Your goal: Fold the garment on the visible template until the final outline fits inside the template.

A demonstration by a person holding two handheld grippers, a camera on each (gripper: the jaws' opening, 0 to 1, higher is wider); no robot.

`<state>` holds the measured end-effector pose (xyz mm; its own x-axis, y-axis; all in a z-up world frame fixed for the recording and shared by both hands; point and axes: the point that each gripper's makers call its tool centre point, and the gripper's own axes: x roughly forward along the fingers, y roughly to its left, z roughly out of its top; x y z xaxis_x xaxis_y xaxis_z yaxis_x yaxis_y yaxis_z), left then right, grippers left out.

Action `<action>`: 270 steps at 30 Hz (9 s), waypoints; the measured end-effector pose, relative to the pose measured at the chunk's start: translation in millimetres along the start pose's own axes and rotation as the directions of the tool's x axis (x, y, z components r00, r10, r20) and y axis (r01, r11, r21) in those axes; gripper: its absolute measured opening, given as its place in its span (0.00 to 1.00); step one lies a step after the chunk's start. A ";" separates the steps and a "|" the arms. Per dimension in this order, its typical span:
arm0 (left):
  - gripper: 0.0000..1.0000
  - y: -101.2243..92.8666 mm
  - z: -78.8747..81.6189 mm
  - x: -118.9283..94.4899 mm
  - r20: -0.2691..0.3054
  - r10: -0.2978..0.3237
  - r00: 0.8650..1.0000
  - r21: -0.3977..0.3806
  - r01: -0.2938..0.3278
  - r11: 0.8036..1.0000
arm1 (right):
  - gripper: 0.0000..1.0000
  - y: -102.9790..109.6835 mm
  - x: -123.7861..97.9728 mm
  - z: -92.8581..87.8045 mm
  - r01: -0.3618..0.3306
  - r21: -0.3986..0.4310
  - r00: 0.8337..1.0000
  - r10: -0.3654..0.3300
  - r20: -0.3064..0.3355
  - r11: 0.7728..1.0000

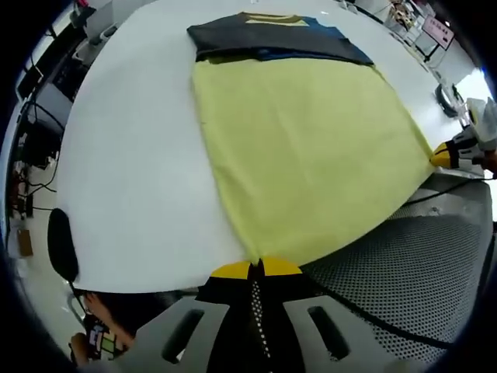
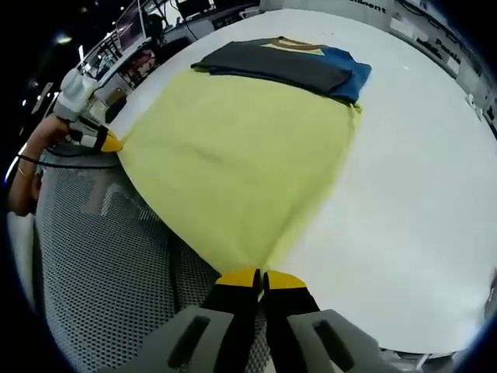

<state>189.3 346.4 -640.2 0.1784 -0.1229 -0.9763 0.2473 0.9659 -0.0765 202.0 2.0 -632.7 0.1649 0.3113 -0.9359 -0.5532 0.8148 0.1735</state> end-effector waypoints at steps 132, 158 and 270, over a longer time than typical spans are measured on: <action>0.01 58.3 273.9 -101.6 0.581 0.086 0.809 -0.135 -0.008 0.991 | 0.00 -112.2 -86.4 251.3 0.189 -0.001 0.901 -0.173 0.398 0.982; 0.01 74.5 328.7 -75.7 0.588 0.105 0.802 -0.146 -0.023 0.989 | 0.00 -146.2 -64.8 289.0 0.210 0.078 0.877 -0.223 0.426 0.975; 0.06 107.0 380.2 45.4 0.590 0.129 0.797 -0.122 -0.070 0.990 | 0.07 -226.6 45.8 338.9 0.158 0.167 0.822 -0.223 0.523 0.973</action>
<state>585.9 357.5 -615.7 0.7360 -0.1079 -0.6683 0.1163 0.9927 -0.0322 611.6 -2.7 -610.9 0.6866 0.3299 -0.6478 -0.3761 0.9238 0.0718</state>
